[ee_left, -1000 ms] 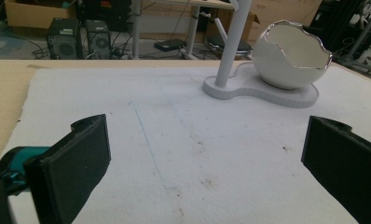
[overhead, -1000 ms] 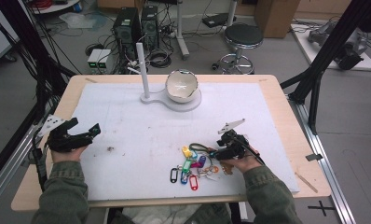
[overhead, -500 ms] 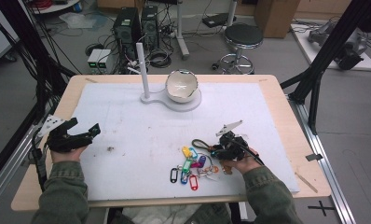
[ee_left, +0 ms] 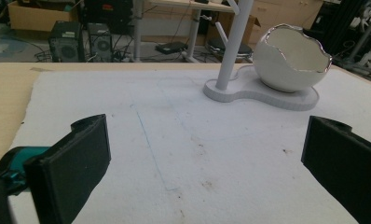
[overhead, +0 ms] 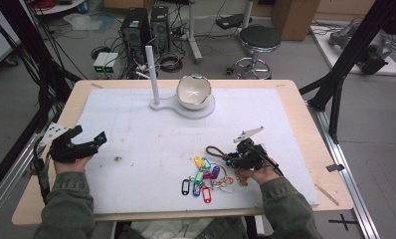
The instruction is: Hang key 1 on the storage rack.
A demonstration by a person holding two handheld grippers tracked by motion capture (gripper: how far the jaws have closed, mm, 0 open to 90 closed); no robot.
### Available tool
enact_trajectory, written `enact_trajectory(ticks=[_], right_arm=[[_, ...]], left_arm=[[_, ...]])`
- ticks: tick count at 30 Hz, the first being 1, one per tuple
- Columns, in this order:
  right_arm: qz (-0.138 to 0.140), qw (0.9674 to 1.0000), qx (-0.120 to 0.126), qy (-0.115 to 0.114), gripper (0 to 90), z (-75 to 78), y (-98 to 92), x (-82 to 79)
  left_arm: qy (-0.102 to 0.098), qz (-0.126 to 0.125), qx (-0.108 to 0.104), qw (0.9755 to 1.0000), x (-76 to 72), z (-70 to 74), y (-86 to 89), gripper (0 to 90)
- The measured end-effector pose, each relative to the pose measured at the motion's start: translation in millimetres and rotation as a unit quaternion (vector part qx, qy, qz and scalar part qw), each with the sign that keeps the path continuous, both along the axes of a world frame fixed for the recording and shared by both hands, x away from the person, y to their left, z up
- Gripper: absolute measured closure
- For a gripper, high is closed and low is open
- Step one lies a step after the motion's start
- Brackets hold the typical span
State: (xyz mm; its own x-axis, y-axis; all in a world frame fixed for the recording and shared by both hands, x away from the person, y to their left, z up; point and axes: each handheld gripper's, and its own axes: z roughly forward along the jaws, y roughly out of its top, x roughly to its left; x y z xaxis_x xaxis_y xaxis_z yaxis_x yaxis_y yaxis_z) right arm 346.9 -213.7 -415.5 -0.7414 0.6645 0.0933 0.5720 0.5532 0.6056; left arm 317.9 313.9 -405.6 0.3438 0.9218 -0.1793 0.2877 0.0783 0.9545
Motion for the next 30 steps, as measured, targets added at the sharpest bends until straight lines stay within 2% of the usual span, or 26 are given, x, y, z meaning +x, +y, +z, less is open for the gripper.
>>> enact_trajectory(ticks=[2, 3, 8, 20, 30], right_arm=[[-0.001, 1.0, 0.0, -0.009, 73.8, 2.4, -0.3, 0.2], [-0.005, 1.0, -0.001, -0.005, 73.8, 4.4, 0.0, -0.3], [-0.004, 0.9998, 0.009, -0.015, 73.8, 13.8, 0.5, 1.0], [-0.018, 0.9976, 0.054, -0.041, 73.8, 39.8, 1.4, 7.8], [-0.015, 0.9968, 0.06, -0.051, 73.8, 59.7, 24.4, 21.8]], left_arm=[[0.0, 0.001, 0.0, 1.0, -0.1, 0.1, -0.1, 1.7], [0.0, 0.0, 0.001, 1.0, -0.4, 0.2, -0.1, 1.7], [-0.001, 0.002, 0.0, 1.0, -1.0, 0.2, 0.4, 1.7], [-0.002, 0.002, -0.002, 1.0, -1.5, -0.5, 0.3, 1.7], [0.0, 0.001, -0.001, 1.0, -1.5, -1.3, 0.6, 1.7]])
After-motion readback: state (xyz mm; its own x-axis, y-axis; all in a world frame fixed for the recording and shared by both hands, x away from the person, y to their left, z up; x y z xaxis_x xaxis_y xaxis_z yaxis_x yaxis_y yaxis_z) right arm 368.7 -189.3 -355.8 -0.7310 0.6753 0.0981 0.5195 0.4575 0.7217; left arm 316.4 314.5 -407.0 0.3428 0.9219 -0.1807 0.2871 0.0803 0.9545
